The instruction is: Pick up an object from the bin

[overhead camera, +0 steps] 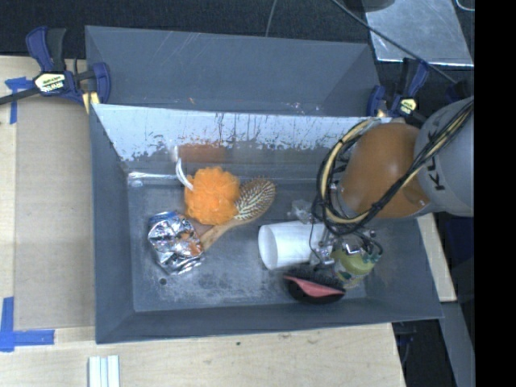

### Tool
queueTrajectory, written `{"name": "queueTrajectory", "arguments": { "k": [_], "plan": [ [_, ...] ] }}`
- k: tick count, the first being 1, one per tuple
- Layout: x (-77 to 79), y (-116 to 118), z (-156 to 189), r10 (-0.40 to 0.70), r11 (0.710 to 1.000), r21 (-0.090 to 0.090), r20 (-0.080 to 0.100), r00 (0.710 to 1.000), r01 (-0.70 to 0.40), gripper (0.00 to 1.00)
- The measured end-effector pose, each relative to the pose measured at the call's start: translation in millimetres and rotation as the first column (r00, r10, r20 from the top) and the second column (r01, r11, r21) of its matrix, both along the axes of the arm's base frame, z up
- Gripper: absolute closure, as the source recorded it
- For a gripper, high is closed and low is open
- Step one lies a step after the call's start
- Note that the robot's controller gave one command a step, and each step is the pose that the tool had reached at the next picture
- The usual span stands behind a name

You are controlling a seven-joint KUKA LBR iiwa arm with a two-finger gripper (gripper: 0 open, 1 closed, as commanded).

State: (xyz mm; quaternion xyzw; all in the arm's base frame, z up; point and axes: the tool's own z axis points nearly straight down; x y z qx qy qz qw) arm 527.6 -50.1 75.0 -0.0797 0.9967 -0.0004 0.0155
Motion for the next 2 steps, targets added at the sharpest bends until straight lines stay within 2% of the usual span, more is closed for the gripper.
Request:
{"name": "queueTrajectory", "arguments": {
  "k": [1,2],
  "plan": [
    [0.0,0.1,0.1,0.001,1.0,-0.001,0.0,1.0,-0.001,1.0],
    [28.6,48.2,101.5,0.006,1.0,0.0,0.014,1.0,-0.006,1.0]
  ]
}}
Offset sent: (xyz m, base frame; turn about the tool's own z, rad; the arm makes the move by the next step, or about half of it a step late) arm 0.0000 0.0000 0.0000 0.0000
